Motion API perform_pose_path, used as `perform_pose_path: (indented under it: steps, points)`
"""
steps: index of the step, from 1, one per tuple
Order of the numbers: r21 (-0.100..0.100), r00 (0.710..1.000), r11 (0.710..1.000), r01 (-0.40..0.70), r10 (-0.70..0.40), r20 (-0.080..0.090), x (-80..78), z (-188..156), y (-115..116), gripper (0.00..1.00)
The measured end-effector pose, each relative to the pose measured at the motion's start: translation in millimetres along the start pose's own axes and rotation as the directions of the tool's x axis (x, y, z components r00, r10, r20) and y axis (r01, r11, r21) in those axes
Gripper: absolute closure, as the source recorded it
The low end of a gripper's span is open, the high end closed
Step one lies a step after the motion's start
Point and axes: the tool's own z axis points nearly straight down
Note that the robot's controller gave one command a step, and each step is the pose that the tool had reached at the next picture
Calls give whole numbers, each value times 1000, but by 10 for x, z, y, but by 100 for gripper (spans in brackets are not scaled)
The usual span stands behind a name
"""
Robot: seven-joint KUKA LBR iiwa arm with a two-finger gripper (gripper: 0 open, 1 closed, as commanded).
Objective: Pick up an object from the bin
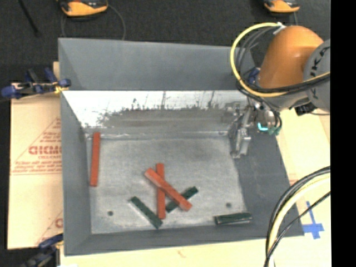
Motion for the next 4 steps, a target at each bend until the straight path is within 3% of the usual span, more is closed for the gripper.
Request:
perform_pose_path:
  steps: [1, 2, 3, 4]
  points:
    - [-6, 998, 998, -60, 60, 2, 142, 468, 900, 0]
    - [-3, 997, 997, 80, -80, 7, 731, 54, 1545, 0]
    - [-1, 975, 975, 222, -222, -2, 1348, 1083, 1589, 0]
    - [1, 975, 975, 223, -223, 6, 1316, 1048, 1588, 100]
